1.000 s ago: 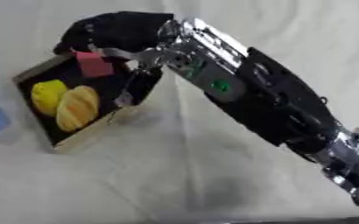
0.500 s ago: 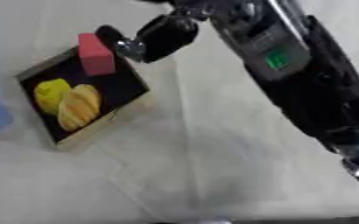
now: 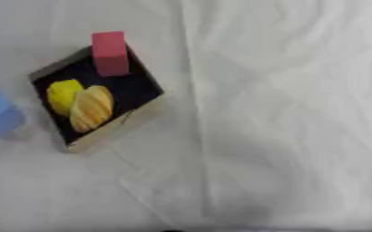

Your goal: Pick up objects on the table and place them in the box.

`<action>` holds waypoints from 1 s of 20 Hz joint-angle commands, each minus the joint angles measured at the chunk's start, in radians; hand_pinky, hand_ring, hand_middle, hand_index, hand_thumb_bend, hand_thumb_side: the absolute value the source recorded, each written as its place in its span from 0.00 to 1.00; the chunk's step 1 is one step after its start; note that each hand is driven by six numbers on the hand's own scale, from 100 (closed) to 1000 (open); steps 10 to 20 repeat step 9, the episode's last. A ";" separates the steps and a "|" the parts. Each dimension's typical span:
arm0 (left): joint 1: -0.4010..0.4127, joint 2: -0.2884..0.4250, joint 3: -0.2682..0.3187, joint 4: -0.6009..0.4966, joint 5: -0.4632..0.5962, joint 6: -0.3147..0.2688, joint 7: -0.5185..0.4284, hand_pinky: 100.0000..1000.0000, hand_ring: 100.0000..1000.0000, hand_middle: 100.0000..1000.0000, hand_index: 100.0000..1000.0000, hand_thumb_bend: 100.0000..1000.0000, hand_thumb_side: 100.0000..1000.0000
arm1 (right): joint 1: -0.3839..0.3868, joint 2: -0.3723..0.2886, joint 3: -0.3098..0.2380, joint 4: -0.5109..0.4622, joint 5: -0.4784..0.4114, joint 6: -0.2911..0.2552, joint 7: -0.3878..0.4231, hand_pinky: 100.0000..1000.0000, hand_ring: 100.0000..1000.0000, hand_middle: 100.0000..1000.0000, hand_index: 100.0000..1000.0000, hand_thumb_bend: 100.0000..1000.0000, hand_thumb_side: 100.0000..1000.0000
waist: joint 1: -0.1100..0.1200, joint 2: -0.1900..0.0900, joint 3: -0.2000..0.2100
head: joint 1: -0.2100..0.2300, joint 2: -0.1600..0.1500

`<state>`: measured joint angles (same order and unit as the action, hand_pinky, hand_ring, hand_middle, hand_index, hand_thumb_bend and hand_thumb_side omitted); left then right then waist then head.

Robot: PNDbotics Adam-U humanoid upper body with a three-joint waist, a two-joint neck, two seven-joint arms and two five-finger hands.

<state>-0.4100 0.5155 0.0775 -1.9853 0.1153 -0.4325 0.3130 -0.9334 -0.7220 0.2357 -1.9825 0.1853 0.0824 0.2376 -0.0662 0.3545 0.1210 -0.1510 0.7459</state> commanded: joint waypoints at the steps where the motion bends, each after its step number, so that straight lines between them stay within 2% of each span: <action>1: 0.013 0.079 0.004 -0.015 -0.024 0.023 0.009 0.65 0.64 0.58 0.74 0.00 0.30 | 0.033 -0.126 -0.049 -0.017 -0.083 -0.048 -0.120 0.90 0.88 0.75 0.84 0.00 0.00 | 0.006 -0.032 -0.005 | 0.019 -0.010; 5: 0.064 0.191 -0.002 -0.015 -0.078 0.064 0.018 0.65 0.64 0.57 0.74 0.00 0.27 | 0.162 -0.245 -0.108 -0.017 -0.169 -0.117 -0.259 0.90 0.86 0.73 0.82 0.00 0.00 | 0.007 -0.024 -0.018 | 0.030 -0.018; 9: 0.147 0.325 0.001 -0.015 -0.165 0.125 0.031 0.65 0.64 0.58 0.74 0.00 0.21 | 0.297 -0.321 -0.196 -0.017 -0.232 -0.186 -0.391 0.89 0.84 0.71 0.81 0.00 0.00 | 0.015 -0.010 -0.034 | 0.044 -0.028; 20: 0.147 0.325 0.001 -0.015 -0.165 0.125 0.031 0.65 0.64 0.58 0.74 0.00 0.21 | 0.297 -0.321 -0.196 -0.017 -0.232 -0.186 -0.391 0.89 0.84 0.71 0.81 0.00 0.00 | 0.015 -0.010 -0.034 | 0.044 -0.028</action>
